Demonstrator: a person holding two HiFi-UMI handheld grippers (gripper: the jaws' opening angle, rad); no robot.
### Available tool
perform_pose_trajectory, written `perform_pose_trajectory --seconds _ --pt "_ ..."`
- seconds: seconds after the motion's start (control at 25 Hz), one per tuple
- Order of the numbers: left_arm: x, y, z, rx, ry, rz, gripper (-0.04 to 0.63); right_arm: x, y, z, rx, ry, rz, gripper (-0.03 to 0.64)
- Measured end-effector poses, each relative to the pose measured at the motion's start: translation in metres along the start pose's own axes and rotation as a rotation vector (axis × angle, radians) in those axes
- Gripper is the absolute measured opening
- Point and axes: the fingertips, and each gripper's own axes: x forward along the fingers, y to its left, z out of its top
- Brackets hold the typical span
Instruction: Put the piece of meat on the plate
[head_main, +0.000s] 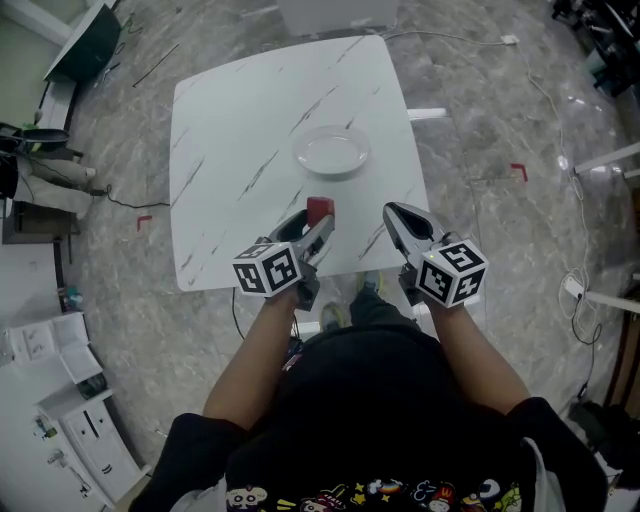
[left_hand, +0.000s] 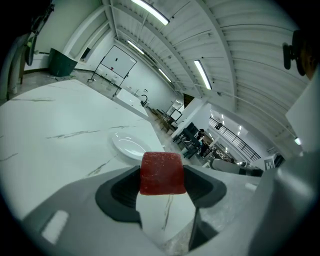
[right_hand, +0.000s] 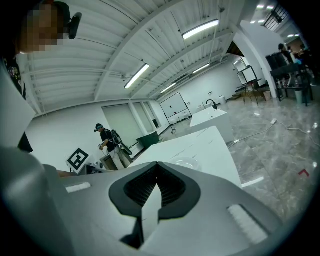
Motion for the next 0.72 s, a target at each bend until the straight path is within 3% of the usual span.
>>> perform_pose_trajectory --seconds 0.72 --pt "0.117 0.062 0.035 0.098 0.080 0.142 0.380 0.037 -0.079 0.006 0.021 0.068 -0.035 0.026"
